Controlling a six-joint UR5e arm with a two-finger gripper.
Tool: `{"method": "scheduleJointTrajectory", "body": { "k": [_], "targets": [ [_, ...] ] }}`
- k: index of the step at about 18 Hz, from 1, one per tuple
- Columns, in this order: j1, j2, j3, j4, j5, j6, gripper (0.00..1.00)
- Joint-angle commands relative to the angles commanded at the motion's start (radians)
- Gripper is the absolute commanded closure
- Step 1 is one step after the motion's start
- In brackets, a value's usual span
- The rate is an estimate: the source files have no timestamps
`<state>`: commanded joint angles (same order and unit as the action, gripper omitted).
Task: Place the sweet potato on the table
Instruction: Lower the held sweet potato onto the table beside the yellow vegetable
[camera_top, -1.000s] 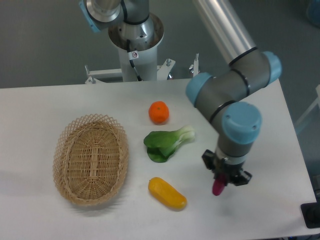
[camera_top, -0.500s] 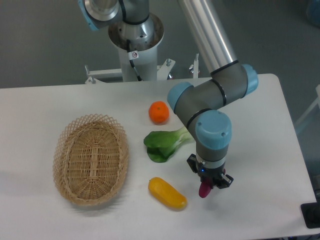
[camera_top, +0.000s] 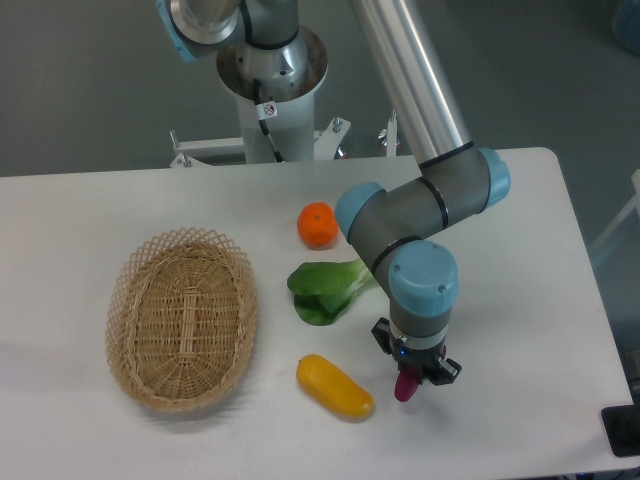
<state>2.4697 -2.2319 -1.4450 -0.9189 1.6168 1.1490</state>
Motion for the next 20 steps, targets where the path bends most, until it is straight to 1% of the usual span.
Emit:
{"method": "scheduleJointTrajectory", "body": {
  "k": [1,2,3,4,5,6,8,9,14,17,20],
  "targets": [
    [0.000,0.000,0.000,0.000,0.000,0.000,0.69],
    [0.000,0.000,0.000,0.000,0.000,0.002,0.57],
    [0.000,0.000,0.000,0.000,0.000,0.003,0.48],
    [0.000,0.000,0.002,0.002,0.000,0.003,0.38],
    [0.000,0.000,0.002,0.002,0.000,0.005,0.22],
    [0.000,0.000,0.003,0.002,0.000,0.005,0.11],
    [0.000,0.000,0.006,0.002,0.000,0.005,0.02],
    [0.000,0.000,0.012,0.002,0.000,0.003,0.00],
    [0.003,0.012,0.038,-0.002,-0.011,0.000,0.00],
    [0.015,0.021,0.064,-0.011,-0.012,0.006,0.00],
    [0.046,0.051,0.064,-0.014,-0.028,0.006,0.00]
  ]
}}
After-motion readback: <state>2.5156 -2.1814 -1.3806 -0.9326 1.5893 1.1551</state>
